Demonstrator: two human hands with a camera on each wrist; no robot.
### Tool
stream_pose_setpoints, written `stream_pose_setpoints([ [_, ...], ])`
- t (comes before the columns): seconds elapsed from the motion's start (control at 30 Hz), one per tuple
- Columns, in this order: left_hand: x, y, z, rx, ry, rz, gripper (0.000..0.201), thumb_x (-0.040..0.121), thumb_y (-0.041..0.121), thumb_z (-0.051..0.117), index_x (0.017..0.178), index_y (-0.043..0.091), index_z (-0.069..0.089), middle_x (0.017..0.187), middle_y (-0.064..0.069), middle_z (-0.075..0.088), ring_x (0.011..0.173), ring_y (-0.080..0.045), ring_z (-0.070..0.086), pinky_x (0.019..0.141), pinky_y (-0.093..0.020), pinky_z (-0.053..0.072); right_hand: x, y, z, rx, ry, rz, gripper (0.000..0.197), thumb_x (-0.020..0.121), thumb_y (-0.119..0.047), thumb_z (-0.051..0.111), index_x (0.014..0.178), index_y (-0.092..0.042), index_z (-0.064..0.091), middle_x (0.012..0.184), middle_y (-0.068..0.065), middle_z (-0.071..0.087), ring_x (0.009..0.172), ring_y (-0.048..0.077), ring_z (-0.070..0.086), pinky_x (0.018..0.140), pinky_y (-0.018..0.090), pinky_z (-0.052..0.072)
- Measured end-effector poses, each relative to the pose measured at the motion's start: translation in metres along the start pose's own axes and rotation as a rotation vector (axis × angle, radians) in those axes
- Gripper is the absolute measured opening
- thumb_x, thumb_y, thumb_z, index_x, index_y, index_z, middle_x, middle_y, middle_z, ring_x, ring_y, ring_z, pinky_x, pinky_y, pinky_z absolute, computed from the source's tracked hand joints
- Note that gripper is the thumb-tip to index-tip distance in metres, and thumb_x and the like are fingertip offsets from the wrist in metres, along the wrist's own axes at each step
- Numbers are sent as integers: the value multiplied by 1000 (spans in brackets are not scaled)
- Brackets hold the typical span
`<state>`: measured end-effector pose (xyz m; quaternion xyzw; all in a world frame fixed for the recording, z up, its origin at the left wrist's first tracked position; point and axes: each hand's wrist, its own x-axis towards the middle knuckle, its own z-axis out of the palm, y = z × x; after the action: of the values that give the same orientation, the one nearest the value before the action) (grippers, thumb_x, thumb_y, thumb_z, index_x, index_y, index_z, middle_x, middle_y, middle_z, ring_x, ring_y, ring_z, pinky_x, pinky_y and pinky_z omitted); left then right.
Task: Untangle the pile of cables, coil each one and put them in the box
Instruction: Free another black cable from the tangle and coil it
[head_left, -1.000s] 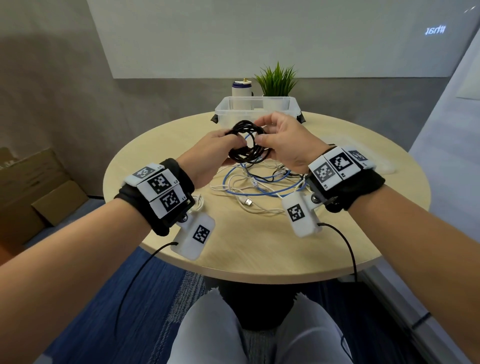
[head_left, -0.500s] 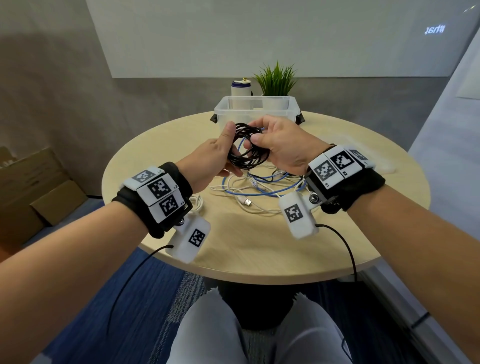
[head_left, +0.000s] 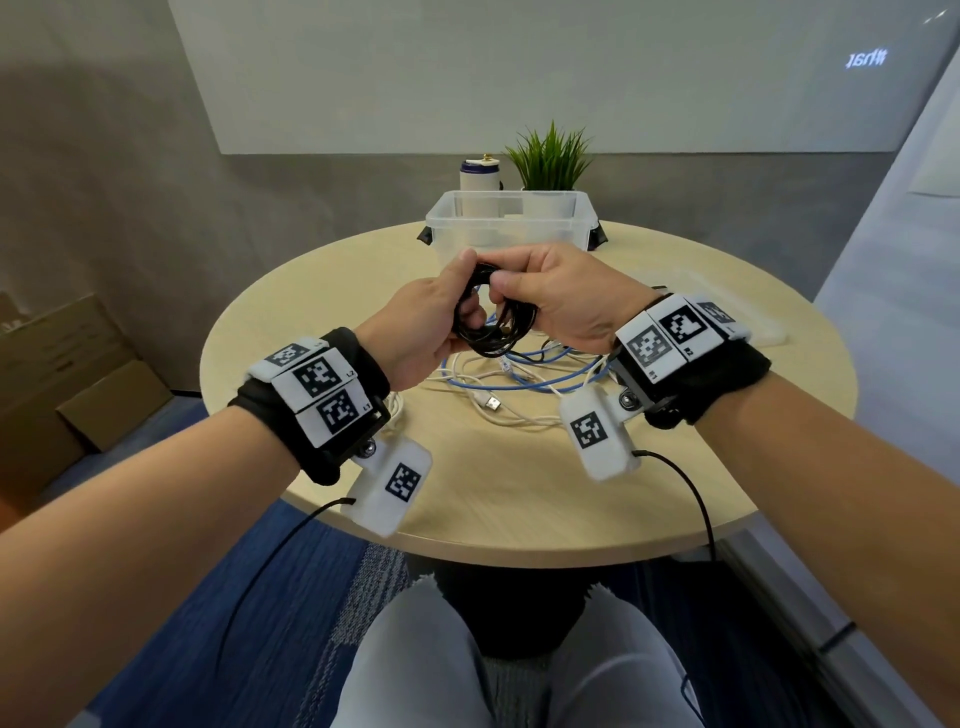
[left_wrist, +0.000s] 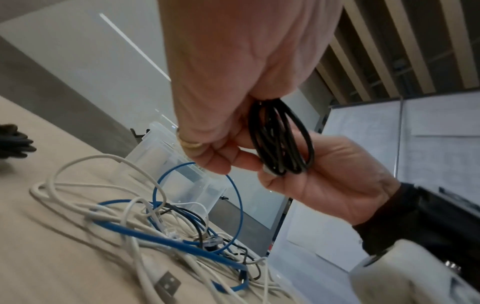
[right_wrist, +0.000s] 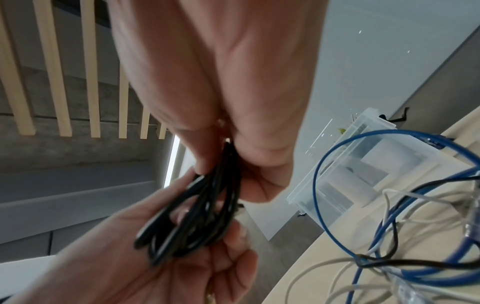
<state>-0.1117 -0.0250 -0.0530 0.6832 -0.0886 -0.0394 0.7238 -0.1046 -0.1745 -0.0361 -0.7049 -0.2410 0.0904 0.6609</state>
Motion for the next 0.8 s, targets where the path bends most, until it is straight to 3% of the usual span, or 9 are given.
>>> stream_pose_setpoints([
  [0.07,1,-1,-2,71,29,29,36,101,41,36,86,10,46,52,8,40,52,-9,40,58,-22,38,1,-1,0,42,-8,32,35,100,0,36,131,-2,50,78,6,48,71,10,45,69,24,42],
  [0.13,3,-1,-3,154,40,58,42,101,42,35,70,14,42,47,10,41,53,-12,37,59,-25,33,1,0,-3,90,-29,52,36,99,2,37,132,-3,50,81,6,50,73,10,48,70,24,46],
  [0.33,4,-1,-4,316,58,99,49,100,44,36,63,13,47,52,3,44,51,-13,39,55,-25,36,1,0,-4,25,-56,62,36,95,10,38,128,4,52,75,9,50,65,15,54,63,22,51],
  [0.37,4,-1,-5,307,29,92,48,100,44,36,66,13,50,54,3,47,53,-12,42,59,-25,39,1,0,-3,25,-40,59,35,95,11,36,126,6,52,74,10,49,64,16,53,63,23,50],
  [0.43,3,-3,-5,247,-75,83,43,100,42,35,79,12,56,63,3,56,68,-15,52,81,-35,47,4,0,-4,92,20,54,32,94,13,34,116,7,56,75,12,50,60,16,53,61,23,51],
  [0.5,0,-6,-6,172,-149,94,31,100,36,38,95,12,55,78,4,59,89,-17,53,103,-43,40,7,-2,-5,187,73,49,30,94,15,31,103,4,58,80,16,52,57,17,52,57,20,52],
  [0.53,0,-7,-6,157,-165,101,24,100,32,40,101,12,53,85,4,59,93,-16,53,106,-42,38,8,-3,-6,206,98,48,30,94,14,30,99,2,57,81,16,51,56,16,51,55,20,51],
  [0.67,-1,-6,-1,236,-175,132,14,100,18,42,111,10,45,102,3,58,95,-7,58,88,-22,46,12,-2,-5,148,212,55,34,94,12,26,101,-3,56,67,8,43,52,10,44,54,21,43],
  [0.8,1,-1,4,372,-92,162,10,101,17,41,94,16,47,86,4,58,79,-8,56,75,-24,49,17,3,4,182,280,60,40,89,14,22,98,-4,56,66,7,41,51,11,37,52,22,41],
])
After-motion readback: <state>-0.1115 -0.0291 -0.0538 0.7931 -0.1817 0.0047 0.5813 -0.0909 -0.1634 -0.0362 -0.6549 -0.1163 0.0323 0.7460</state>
